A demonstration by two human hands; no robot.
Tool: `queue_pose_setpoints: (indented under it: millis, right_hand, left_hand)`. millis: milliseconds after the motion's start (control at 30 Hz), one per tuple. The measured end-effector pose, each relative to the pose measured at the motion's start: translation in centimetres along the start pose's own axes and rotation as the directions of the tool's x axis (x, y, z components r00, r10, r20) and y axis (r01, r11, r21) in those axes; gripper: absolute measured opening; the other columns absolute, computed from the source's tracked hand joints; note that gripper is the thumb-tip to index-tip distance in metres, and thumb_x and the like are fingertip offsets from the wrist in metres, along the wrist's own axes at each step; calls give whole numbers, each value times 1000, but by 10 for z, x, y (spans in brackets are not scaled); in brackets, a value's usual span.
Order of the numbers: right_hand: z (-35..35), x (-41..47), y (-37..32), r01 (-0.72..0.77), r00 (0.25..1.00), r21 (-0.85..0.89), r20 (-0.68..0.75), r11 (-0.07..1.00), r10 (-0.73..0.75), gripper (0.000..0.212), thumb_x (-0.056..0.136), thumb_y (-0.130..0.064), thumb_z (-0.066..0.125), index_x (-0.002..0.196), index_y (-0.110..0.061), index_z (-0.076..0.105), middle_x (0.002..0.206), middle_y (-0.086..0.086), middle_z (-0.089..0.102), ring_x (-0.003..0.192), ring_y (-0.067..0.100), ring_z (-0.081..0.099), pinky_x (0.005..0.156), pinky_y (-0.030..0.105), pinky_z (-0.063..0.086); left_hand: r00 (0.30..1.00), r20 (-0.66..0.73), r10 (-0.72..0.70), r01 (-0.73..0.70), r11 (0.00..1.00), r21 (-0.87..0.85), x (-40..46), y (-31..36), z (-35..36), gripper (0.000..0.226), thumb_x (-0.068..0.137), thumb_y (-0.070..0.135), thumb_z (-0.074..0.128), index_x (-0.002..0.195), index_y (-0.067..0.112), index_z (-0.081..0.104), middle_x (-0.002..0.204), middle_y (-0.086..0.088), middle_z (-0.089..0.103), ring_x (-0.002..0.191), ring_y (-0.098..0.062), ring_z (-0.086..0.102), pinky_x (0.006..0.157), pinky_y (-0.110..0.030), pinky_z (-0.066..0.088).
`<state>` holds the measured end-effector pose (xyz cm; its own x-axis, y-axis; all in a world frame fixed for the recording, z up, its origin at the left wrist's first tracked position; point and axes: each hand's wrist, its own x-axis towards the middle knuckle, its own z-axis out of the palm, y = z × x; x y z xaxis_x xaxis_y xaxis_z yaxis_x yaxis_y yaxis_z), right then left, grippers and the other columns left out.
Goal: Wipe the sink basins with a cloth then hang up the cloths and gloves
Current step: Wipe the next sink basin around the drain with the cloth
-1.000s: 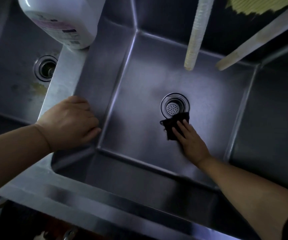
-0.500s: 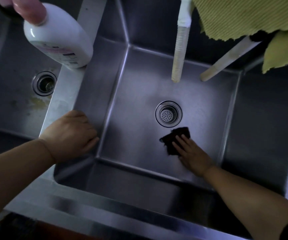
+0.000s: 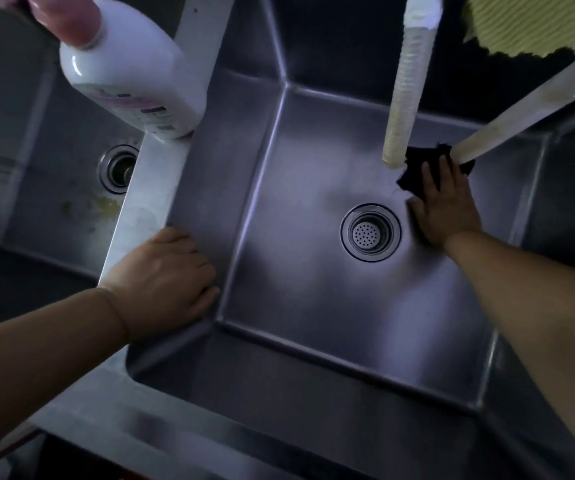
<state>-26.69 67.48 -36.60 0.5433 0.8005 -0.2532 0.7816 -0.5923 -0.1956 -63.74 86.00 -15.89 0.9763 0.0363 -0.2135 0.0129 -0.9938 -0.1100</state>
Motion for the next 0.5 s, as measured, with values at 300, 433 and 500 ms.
queue_pose_setpoints:
  millis: [300,433,500]
  right_hand:
    - [15,-137,-28,-107,990,70,99,992,100,65,91,-37,49,144,-2,33,149,34,18,137,54,13,114,54,11]
    - [30,-195,-36,-260,918,9,311,966,244,79,91,-58,30,151,-10,10,155,25,-3,142,43,-7,115,46,-4]
    - [39,-206,-28,-351,880,-23,332,936,338,83,92,-60,32,151,-13,-4,156,18,-15,143,35,-17,115,42,-10]
  left_hand:
    - [986,165,-17,13,999,29,2,3,-6,31,76,32,44,52,18,57,50,-4,58,53,-27,57,70,-37,35]
    - [937,348,35,-49,998,30,14,17,-15,23,46,22,81,49,16,59,47,-3,57,45,-26,57,52,-34,45]
    - [945,327,14,23,994,-107,25,35,-10,38,28,17,90,49,14,59,47,-3,57,41,-25,56,44,-29,46]
